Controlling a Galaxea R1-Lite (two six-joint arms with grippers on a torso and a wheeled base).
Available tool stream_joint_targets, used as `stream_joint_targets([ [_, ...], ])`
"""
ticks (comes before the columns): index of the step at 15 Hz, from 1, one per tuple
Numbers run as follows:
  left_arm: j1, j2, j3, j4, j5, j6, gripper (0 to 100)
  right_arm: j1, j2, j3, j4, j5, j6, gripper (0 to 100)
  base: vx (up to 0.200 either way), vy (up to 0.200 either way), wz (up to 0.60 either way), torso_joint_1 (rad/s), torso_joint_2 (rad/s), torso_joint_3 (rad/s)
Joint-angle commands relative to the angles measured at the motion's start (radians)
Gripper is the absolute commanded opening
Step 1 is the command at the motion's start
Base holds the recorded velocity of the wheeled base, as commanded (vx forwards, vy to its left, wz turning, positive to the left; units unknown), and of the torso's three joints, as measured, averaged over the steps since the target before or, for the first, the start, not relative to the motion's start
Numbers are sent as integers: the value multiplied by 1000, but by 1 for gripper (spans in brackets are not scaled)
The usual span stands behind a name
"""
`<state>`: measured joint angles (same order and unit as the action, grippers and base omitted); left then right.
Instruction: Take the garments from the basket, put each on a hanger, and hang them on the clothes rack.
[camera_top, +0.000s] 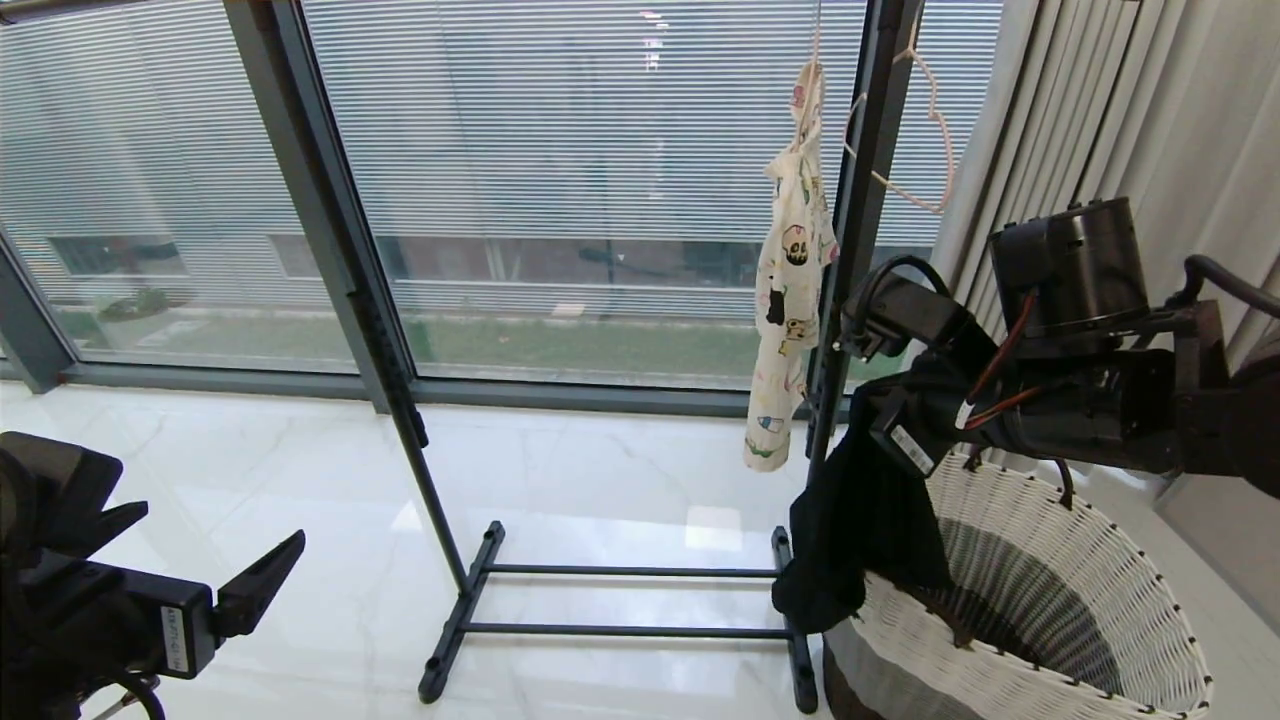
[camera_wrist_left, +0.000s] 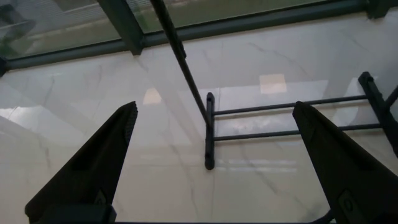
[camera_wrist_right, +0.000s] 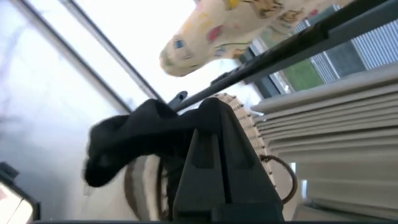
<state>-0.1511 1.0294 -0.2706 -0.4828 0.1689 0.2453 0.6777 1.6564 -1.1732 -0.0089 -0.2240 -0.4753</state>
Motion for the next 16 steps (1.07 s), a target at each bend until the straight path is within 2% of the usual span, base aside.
stream_joint_targets([
  [1, -44, 6, -9, 0, -12, -1, 100, 30, -7, -45, 20, 0, 0, 0, 0, 0, 0, 0, 0, 0],
  [3, -137, 21, -41, 0, -85, -43, 100, 62, -4, -71, 24, 0, 3, 0, 0, 0, 0, 0, 0, 0],
  [5, -278, 80, -119, 0, -158, -143, 100, 83, -7, -77, 24, 0, 3, 0, 0, 0, 0, 0, 0, 0],
  [6, -315, 103, -137, 0, -158, -167, 100, 88, -9, -77, 26, 0, 3, 0, 0, 0, 0, 0, 0, 0],
  [7, -424, 184, -199, 0, -158, -250, 100, 106, -17, -79, 27, 2, 3, 0, 0, 0, 0, 0, 0, 0],
  [9, -564, 278, -265, 0, -158, -367, 100, 129, -18, -89, 29, 3, 3, 0, 0, 0, 0, 0, 0, 0],
  [10, -581, 290, -272, 0, -158, -379, 100, 132, -18, -91, 29, 5, 4, 0, 0, 0, 0, 0, 0, 0],
  [11, -653, 360, -288, 0, -161, -403, 100, 149, -18, -108, 64, 25, 4, 0, 0, 0, 0, 0, 0, 0],
  [13, -688, 440, -295, 0, -163, -405, 100, 149, -20, -144, 161, 107, 4, 0, 0, 0, 0, 0, 0, 0],
  [16, -705, 523, -326, 0, -164, -419, 100, 149, -18, -198, 297, 175, 4, 0, 0, 0, 0, 0, 0, 0],
])
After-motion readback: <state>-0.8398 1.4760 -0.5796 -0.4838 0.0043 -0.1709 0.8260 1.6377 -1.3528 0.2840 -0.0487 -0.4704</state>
